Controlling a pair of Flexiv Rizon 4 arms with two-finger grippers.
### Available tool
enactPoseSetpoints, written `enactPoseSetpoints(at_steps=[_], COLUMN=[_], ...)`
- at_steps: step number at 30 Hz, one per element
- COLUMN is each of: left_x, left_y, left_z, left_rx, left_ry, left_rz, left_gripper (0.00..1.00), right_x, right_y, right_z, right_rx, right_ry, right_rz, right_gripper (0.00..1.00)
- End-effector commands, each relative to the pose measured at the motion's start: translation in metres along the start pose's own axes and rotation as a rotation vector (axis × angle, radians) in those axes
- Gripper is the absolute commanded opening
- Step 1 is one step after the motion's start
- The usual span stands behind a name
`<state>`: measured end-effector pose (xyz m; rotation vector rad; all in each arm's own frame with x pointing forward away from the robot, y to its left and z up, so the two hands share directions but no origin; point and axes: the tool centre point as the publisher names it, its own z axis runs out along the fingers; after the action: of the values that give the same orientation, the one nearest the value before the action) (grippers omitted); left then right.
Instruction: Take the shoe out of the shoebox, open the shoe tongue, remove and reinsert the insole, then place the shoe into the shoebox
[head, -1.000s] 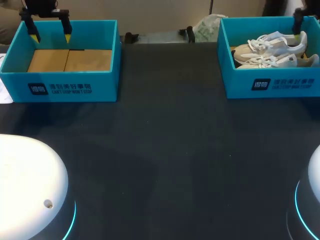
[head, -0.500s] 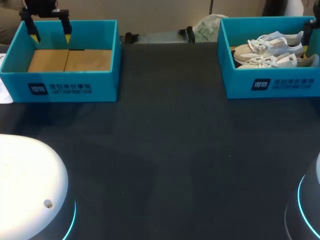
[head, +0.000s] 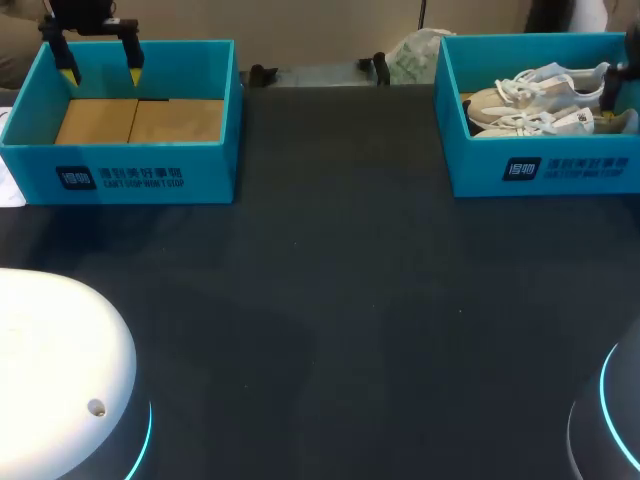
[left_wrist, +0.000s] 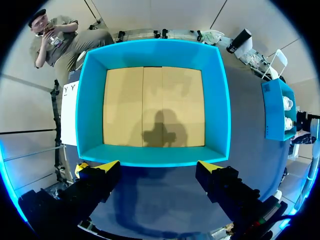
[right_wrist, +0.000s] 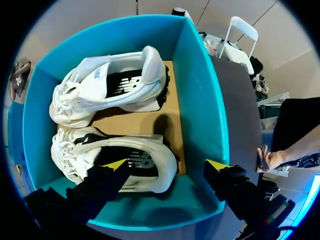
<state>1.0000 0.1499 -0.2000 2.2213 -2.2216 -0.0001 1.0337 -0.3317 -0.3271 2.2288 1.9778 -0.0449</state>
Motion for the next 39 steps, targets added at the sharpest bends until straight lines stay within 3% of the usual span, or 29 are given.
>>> enactPoseSetpoints(at_steps=[1, 2, 4, 7, 21, 26, 39], left_x=[0.0, 0.0, 0.0, 0.0, 0.0, 0.0, 0.0], left_y=[0.0, 0.0, 0.0, 0.0, 0.0, 0.0, 0.0], left_z=[0.0, 0.0, 0.0, 0.0, 0.0, 0.0, 0.0], left_rx=[0.0, 0.0, 0.0, 0.0, 0.0, 0.0, 0.0], left_ry=[0.0, 0.0, 0.0, 0.0, 0.0, 0.0, 0.0], left_rz=[0.0, 0.0, 0.0, 0.0, 0.0, 0.0, 0.0], left_gripper=[1.0, 1.0, 1.0, 1.0, 1.0, 1.0, 1.0], right_x=[0.002, 0.002, 0.003, 0.003, 0.004, 0.003, 0.004], right_y=[0.001, 0.002, 0.002, 0.003, 0.006, 0.003, -0.006], right_z=[0.011, 0.012, 0.015, 0.019, 0.035, 0.041, 0.048], right_rx=[0.005, 0.009, 0.011, 0.013, 0.014, 0.023, -0.011], right_ry=[0.002, 0.002, 0.002, 0.001, -0.006, -0.016, -0.038], right_rz=[0.003, 0.008, 0.01, 0.017, 0.02, 0.011, 0.028], right_gripper=[0.57, 0.46, 0.42, 0.45, 0.45, 0.5, 0.45])
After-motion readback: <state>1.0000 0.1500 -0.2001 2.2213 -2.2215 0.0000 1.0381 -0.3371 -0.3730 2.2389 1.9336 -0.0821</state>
